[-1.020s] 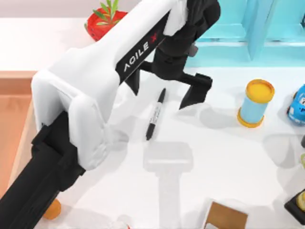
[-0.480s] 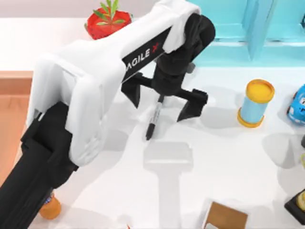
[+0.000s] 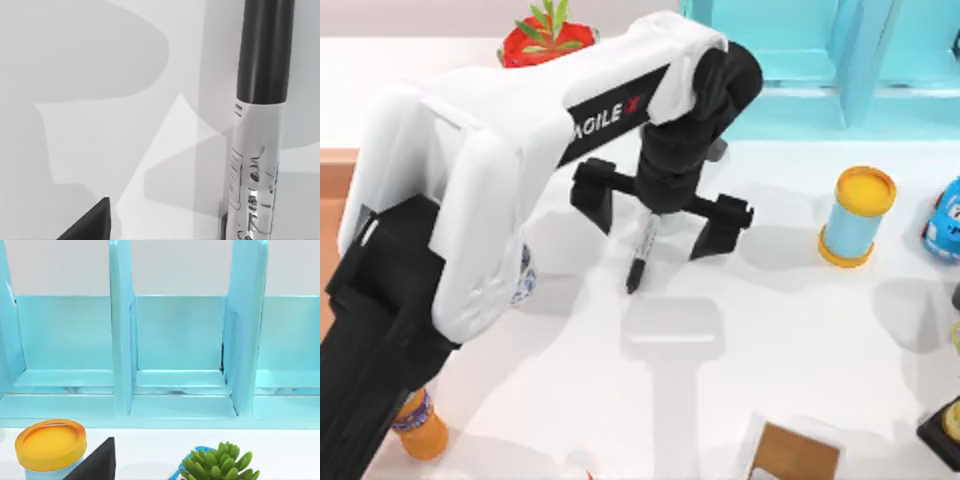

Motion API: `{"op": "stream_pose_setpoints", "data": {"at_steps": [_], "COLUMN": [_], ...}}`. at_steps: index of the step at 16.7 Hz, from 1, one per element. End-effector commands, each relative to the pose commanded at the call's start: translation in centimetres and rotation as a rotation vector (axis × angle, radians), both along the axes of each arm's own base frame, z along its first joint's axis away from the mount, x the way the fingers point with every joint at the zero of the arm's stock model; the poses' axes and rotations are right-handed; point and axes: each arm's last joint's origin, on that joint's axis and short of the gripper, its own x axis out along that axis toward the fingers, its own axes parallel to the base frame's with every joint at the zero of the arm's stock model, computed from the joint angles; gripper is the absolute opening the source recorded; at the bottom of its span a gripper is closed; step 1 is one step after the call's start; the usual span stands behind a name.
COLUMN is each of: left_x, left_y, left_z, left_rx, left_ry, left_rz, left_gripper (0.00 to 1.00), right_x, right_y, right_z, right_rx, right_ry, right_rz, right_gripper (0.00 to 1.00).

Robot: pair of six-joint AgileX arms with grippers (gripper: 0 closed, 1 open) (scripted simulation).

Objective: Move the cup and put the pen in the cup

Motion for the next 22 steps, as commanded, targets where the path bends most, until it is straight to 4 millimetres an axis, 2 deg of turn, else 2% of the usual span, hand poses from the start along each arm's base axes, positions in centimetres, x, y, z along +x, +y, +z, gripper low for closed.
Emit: {"op": "stream_pose_setpoints", "data": {"at_steps": [3,16,22], "left_x": [0.00,0.00,0.00], "left_y": [0.00,0.00,0.00], "left_z": [0.00,0.00,0.00], "left_rx": [0.000,0.000,0.000], "left_ry": [0.000,0.000,0.000], "left_rz": [0.000,0.000,0.000], "left_gripper": [1.00,0.02,0.00], "right_x": [0.00,0.00,0.00], "right_y": [0.00,0.00,0.00], "right_z": [0.00,0.00,0.00], "right_rx": [0.000,0.000,0.000], "right_ry": [0.000,0.000,0.000], "right_rz": [0.000,0.000,0.000], "right_gripper": [1.00,1.00,1.00]}}
